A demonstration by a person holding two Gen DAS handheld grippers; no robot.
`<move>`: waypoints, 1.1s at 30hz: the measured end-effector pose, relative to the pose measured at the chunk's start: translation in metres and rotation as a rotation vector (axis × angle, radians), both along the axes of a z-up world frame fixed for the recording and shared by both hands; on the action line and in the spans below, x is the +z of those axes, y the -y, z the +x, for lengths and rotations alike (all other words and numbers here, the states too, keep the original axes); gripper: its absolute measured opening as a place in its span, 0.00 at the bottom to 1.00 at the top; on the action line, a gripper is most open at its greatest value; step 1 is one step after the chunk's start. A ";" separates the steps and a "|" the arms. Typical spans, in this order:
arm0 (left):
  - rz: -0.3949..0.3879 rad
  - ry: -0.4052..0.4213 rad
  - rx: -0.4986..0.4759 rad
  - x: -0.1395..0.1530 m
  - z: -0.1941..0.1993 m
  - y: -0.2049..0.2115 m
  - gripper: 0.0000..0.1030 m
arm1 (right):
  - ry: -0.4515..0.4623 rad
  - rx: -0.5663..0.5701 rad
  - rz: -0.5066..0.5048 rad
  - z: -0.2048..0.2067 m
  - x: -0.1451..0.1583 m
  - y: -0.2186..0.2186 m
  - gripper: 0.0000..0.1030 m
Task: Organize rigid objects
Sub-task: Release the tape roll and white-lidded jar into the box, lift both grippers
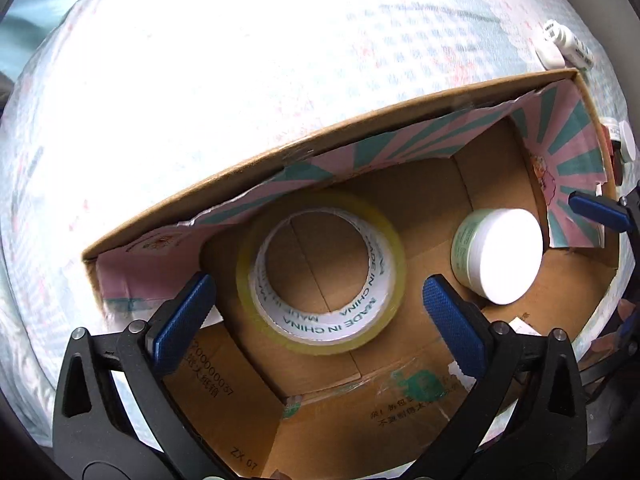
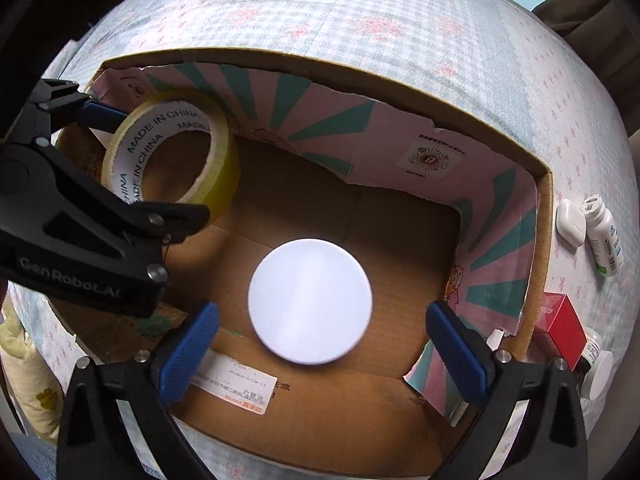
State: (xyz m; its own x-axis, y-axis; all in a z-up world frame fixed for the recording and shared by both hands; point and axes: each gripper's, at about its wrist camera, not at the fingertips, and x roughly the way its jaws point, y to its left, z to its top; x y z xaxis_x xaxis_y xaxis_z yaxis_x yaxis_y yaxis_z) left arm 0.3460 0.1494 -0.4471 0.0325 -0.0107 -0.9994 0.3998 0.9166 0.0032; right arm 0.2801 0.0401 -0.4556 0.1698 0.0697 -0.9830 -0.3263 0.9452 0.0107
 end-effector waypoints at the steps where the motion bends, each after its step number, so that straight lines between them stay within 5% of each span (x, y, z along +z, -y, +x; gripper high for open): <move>1: -0.003 0.014 0.006 0.005 0.000 -0.001 1.00 | 0.017 0.003 0.008 -0.003 0.002 0.000 1.00; 11: -0.001 0.109 0.035 0.042 -0.010 -0.009 1.00 | -0.069 -0.003 -0.059 -0.026 0.012 0.003 1.00; 19: -0.020 0.163 0.075 0.090 -0.017 -0.031 1.00 | -0.015 -0.009 -0.060 -0.035 0.049 0.006 1.00; 29: -0.061 0.274 0.128 0.167 -0.061 -0.044 1.00 | 0.097 -0.205 0.018 -0.054 0.130 0.025 1.00; 33: -0.146 0.349 0.134 0.208 -0.082 -0.039 1.00 | 0.169 -0.308 0.021 -0.070 0.166 0.046 1.00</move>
State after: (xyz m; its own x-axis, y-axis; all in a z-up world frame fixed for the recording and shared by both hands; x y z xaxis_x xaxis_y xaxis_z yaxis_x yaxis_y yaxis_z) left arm 0.2643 0.1889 -0.2393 0.3808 -0.1241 -0.9163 0.2743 0.9615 -0.0163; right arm 0.2098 -0.0063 -0.2894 0.3459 0.0102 -0.9382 -0.0248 0.9997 0.0017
